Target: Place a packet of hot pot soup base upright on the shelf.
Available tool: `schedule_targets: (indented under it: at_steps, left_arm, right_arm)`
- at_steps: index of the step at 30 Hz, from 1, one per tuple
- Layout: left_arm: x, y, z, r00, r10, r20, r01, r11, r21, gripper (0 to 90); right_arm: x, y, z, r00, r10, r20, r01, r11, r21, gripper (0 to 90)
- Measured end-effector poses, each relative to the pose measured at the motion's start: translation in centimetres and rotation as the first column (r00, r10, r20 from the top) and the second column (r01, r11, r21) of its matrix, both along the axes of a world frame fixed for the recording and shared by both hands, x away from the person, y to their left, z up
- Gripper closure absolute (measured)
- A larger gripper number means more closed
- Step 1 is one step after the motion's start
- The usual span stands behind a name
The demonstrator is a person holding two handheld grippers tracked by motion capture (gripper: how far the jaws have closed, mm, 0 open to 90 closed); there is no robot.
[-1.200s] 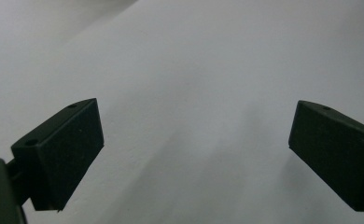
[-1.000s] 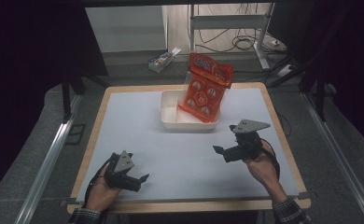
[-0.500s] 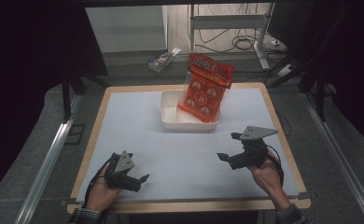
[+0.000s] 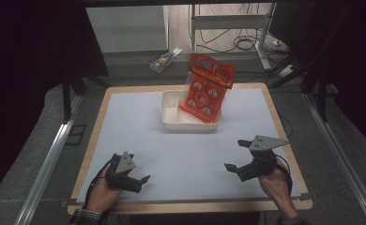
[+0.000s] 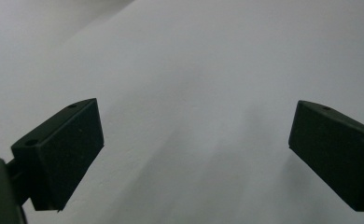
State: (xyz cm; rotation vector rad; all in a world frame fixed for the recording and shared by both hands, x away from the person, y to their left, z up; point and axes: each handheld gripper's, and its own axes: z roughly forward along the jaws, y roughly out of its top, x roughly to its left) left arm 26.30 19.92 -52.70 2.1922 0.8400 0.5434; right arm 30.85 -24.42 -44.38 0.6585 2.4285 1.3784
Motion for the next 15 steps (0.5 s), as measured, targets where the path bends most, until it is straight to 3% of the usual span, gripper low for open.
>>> schedule_targets:
  at_steps: [7,15]
  left_arm:
    - [0.0,0.0,0.0,1.0,-0.001,0.0,0.001,1.0,0.002,3.0]
    - [0.0,0.0,0.0,1.0,-0.001,0.0,0.001,1.0,0.004,3.0]
  right_arm:
    - [-0.8,-1.3,-0.2,0.9991,-0.043,0.005,0.043,0.9988,0.021,1.2]
    - [-1.5,-2.5,-0.6,0.9949,-0.099,0.02,0.098,0.9951,0.013,0.8]
